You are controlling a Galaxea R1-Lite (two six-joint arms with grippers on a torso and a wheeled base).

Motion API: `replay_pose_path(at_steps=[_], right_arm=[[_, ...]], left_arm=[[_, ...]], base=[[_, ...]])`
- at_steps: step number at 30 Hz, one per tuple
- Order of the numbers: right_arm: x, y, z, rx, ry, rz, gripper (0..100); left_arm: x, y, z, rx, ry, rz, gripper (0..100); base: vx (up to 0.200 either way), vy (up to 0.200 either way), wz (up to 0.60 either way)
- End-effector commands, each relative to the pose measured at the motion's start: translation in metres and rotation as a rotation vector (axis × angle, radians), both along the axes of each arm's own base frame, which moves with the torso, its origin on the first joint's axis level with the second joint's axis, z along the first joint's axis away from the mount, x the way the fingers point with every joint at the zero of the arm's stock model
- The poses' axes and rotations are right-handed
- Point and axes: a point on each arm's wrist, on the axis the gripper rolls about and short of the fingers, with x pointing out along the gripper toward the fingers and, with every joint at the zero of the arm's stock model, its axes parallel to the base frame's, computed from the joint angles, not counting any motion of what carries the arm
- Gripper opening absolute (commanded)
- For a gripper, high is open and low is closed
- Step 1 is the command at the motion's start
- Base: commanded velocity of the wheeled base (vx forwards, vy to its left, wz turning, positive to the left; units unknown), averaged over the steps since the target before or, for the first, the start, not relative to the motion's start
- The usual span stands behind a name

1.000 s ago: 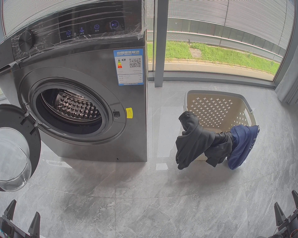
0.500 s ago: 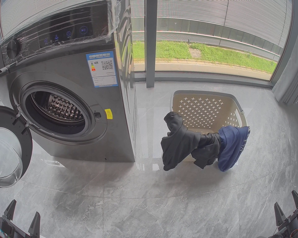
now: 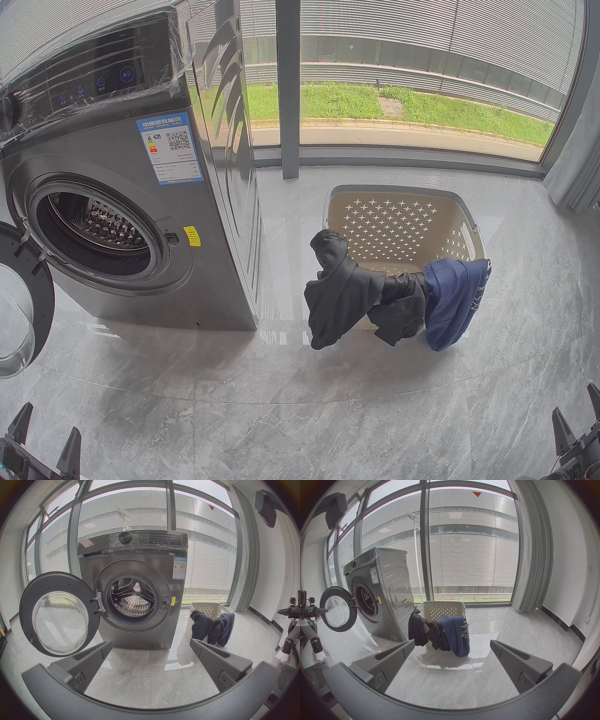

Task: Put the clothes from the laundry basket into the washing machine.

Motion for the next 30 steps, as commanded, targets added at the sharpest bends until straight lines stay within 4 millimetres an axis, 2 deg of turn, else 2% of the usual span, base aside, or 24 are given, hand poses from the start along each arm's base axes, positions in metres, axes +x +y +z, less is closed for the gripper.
replay_pose_path(at_steps=[1,16,28,30], right_arm=[[0.0001,0.0000,-0.0053,0.000,0.001,0.001,100],[0.0001,0.0000,-0.0053,-0.001,0.001,0.001,100],[0.0001,0.0000,-0.0053,-0.001,0.001,0.001,100],[0.0001,0.0000,-0.0053,0.000,0.001,0.001,100]], left_arm=[[0.0002,0.0000,-0.0048,0.000,0.003,0.001,100],[0.0002,0.0000,-0.0048,0.000,0.003,0.001,100],[0.0002,0.0000,-0.0048,0.000,0.003,0.001,100],[0.0002,0.0000,-0.0048,0.000,0.003,0.001,100]], base=[[0.000,-0.200,0.00],[0.000,-0.200,0.00],[0.000,0.000,0.00],[0.000,-0.200,0.00]])
